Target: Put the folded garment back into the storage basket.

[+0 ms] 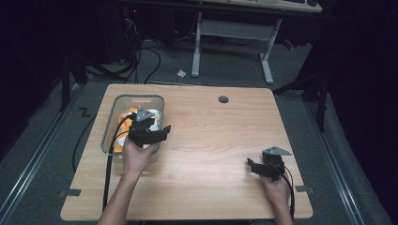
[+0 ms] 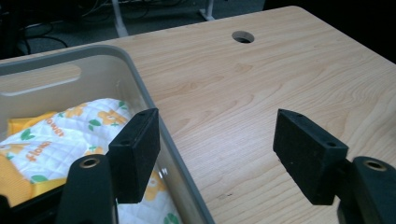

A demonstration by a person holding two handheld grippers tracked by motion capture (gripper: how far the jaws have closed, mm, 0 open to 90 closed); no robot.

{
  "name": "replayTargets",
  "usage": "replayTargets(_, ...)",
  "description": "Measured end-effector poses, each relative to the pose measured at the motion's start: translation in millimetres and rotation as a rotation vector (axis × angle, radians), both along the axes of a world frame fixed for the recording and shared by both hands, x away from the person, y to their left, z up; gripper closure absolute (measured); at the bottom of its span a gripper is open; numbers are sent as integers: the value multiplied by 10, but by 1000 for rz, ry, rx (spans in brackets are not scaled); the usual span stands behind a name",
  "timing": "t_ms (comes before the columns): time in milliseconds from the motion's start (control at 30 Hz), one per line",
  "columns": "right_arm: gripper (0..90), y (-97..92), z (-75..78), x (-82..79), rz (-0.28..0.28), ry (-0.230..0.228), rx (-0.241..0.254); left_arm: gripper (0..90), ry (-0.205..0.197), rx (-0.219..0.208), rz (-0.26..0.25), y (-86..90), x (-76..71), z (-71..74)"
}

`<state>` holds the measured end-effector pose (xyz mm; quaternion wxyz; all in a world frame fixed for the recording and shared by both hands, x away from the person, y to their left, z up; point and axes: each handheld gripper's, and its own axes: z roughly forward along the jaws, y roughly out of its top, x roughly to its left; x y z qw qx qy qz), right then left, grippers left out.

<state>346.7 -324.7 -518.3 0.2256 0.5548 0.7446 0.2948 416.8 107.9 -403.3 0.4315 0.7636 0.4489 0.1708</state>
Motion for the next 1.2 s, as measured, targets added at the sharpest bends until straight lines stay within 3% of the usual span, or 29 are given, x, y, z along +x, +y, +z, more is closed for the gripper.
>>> replayTargets(1200,288,0,1,-1,0,1,0,319,3,-60,-98,-316,-170,-46)
